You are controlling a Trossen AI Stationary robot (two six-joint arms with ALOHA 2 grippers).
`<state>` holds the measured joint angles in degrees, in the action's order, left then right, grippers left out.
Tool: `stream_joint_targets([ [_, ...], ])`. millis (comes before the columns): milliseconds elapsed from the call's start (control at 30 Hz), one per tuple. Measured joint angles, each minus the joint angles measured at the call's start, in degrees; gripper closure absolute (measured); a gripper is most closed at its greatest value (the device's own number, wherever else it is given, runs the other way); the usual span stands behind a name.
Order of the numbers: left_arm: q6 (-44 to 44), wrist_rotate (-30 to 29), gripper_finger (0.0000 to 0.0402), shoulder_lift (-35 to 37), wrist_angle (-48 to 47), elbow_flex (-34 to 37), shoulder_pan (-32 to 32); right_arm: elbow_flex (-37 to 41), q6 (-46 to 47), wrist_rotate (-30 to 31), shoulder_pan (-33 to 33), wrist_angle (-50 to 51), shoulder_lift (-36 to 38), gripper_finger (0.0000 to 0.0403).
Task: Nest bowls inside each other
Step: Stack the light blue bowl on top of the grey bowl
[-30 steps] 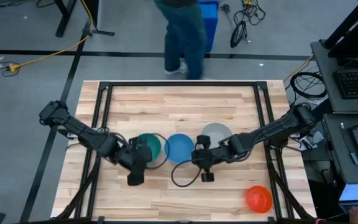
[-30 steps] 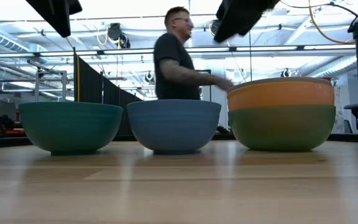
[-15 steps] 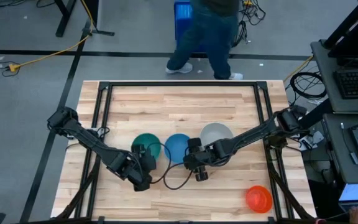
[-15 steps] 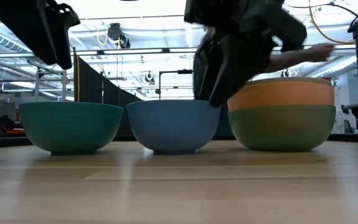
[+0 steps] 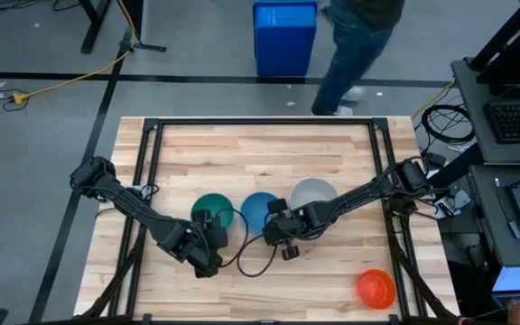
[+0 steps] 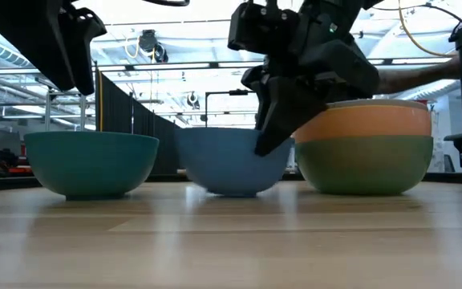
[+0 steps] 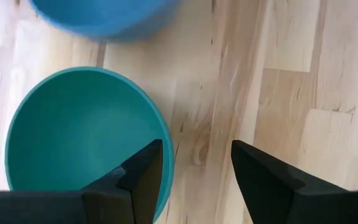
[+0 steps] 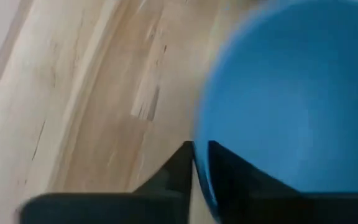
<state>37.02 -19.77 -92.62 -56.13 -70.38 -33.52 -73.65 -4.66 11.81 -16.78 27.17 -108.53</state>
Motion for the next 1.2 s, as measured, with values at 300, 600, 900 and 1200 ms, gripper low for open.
stream_joint_targets([
  [300,-0.09,-0.07,0.0221,0.00,1.74,5.12,-0.26,-2.76,-0.97,0.21,-0.13,2.52,0.18,0.0401],
  [600,2.76,-5.10,0.0221,0.00,2.09,10.01,-0.26,-15.38,-2.18,2.12,-0.17,14.93,0.28,0.0402],
  [900,1.17,-5.03,0.0223,0.00,7.63,15.01,-0.22,-31.62,-2.01,6.16,-0.54,34.71,0.33,0.0403],
  [1200,-0.95,-5.68,0.0335,0.00,10.29,17.15,0.07,-41.54,11.20,6.17,-4.03,54.97,0.48,0.0403],
])
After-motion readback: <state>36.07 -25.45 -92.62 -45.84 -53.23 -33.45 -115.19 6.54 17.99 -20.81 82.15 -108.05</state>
